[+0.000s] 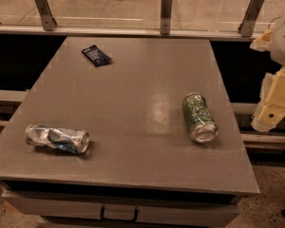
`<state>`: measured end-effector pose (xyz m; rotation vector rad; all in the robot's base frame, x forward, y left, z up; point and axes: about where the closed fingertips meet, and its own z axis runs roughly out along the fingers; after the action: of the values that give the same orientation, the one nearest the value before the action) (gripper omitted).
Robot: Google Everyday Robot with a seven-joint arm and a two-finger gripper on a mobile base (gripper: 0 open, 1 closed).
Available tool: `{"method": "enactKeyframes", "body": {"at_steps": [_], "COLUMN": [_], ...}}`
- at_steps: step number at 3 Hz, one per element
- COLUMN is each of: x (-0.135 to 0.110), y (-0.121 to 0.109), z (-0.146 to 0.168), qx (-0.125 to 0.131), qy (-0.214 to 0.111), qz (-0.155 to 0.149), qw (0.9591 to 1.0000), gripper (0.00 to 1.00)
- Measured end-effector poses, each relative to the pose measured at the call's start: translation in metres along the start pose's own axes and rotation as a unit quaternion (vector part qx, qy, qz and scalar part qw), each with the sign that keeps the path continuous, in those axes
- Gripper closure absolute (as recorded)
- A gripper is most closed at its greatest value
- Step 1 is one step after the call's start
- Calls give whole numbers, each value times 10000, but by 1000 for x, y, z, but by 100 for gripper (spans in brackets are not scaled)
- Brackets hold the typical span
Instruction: Move green can near redbull can
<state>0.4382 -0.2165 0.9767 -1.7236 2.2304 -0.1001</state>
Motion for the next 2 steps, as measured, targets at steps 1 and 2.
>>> {"method": "enactKeyframes", "body": {"at_steps": [1, 2], "x": [0, -15], "y": [0, -2], "z": [0, 17], "qx": [1, -59], "qy": [0, -172], "qz": [0, 229], "qw": [10000, 9996], "gripper": [0, 0]}}
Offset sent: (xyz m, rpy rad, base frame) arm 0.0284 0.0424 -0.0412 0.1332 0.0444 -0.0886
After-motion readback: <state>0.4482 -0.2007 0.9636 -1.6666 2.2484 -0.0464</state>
